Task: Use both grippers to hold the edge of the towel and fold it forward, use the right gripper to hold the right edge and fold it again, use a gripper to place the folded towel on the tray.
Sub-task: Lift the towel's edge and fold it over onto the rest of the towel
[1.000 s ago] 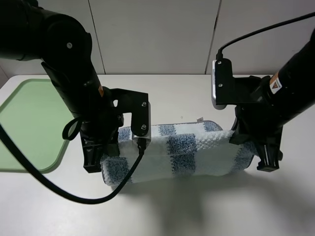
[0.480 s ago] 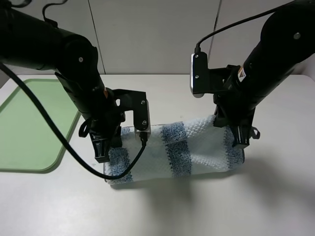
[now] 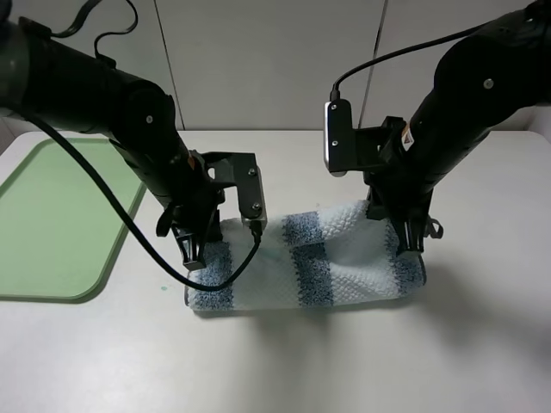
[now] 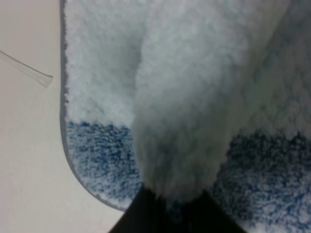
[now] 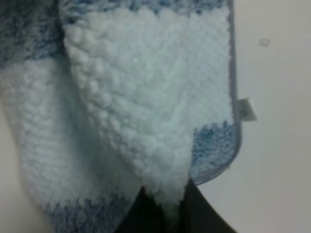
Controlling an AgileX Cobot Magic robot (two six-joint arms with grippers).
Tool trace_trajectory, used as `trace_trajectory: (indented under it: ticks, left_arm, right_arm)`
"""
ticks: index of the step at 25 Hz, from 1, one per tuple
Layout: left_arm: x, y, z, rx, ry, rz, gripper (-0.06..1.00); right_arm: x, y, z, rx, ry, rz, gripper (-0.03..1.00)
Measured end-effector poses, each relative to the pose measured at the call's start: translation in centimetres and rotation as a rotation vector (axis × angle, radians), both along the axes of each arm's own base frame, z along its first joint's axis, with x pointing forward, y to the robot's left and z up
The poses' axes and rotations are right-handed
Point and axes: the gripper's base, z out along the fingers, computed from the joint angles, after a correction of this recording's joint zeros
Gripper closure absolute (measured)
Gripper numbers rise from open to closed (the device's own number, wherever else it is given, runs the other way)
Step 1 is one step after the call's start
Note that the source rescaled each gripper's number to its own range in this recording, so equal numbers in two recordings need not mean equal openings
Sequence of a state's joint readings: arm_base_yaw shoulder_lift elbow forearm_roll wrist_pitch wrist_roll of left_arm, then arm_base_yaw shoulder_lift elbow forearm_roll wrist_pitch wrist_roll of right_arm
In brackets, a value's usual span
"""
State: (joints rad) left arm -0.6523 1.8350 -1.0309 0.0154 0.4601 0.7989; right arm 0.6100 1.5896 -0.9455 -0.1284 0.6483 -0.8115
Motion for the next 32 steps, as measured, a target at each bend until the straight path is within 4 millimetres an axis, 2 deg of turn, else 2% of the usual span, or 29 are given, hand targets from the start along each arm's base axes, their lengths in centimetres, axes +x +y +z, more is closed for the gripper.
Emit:
trace_trajectory:
  ticks: [4, 10, 12, 13, 14, 15, 16, 17, 18, 19, 21, 23, 30, 32]
  left_arm:
    - [0.17, -0.11, -0.70, 0.002, -0.001, 0.001, 0.94]
    - [0.49, -0.30, -0.64, -0.023, -0.037, 0.008, 0.94]
    - [0.57, -0.30, -0.62, -0.026, -0.044, 0.007, 0.91]
    - [0.57, -0.30, -0.62, -0.026, -0.044, 0.007, 0.87]
    - [0.56, -0.29, -0.62, -0.025, -0.043, 0.009, 0.80]
    - [0.56, -0.29, -0.62, -0.026, -0.043, 0.013, 0.67]
    - [0.57, -0.29, -0.62, -0.027, -0.042, 0.018, 0.51]
    - [0.56, -0.29, -0.62, -0.030, -0.040, 0.028, 0.32]
    - [0.56, -0.29, -0.62, -0.033, -0.038, 0.041, 0.20]
    - [0.56, -0.29, -0.62, -0.036, -0.036, 0.050, 0.10]
    - [0.56, -0.29, -0.62, -0.038, -0.034, 0.058, 0.00]
    - [0.57, -0.30, -0.62, -0.039, -0.035, 0.060, -0.03]
    - [0.33, -0.10, -0.63, -0.018, -0.010, 0.064, -0.05]
    - [0.11, 0.08, -0.11, -0.012, -0.001, 0.070, -0.05]
  right_arm:
    - [0.22, 0.15, 0.11, 0.015, -0.028, 0.007, 0.97]
    - [0.35, 0.23, 0.18, 0.023, -0.044, 0.012, 0.97]
    - [0.42, 0.26, 0.21, 0.025, -0.052, 0.015, 0.96]
    - [0.44, 0.26, 0.22, 0.026, -0.055, 0.014, 0.92]
    - [0.44, 0.27, 0.22, 0.029, -0.054, 0.007, 0.82]
    - [0.42, 0.25, 0.21, 0.034, -0.048, -0.012, 0.63]
    - [0.39, 0.19, 0.19, 0.036, -0.041, -0.034, 0.37]
    - [0.43, 0.12, 0.19, 0.035, -0.042, -0.054, 0.23]
    - [0.50, 0.03, 0.20, 0.029, -0.050, -0.064, 0.12]
    - [0.61, -0.05, 0.24, 0.024, -0.062, -0.073, 0.06]
    - [0.78, -0.14, 0.30, 0.019, -0.081, -0.085, 0.00]
    - [0.87, -0.15, 0.35, 0.020, -0.092, -0.090, -0.02]
    - [0.91, -0.13, 0.37, 0.026, -0.096, -0.097, -0.03]
    - [0.91, -0.13, 0.37, 0.027, -0.095, -0.098, -0.03]
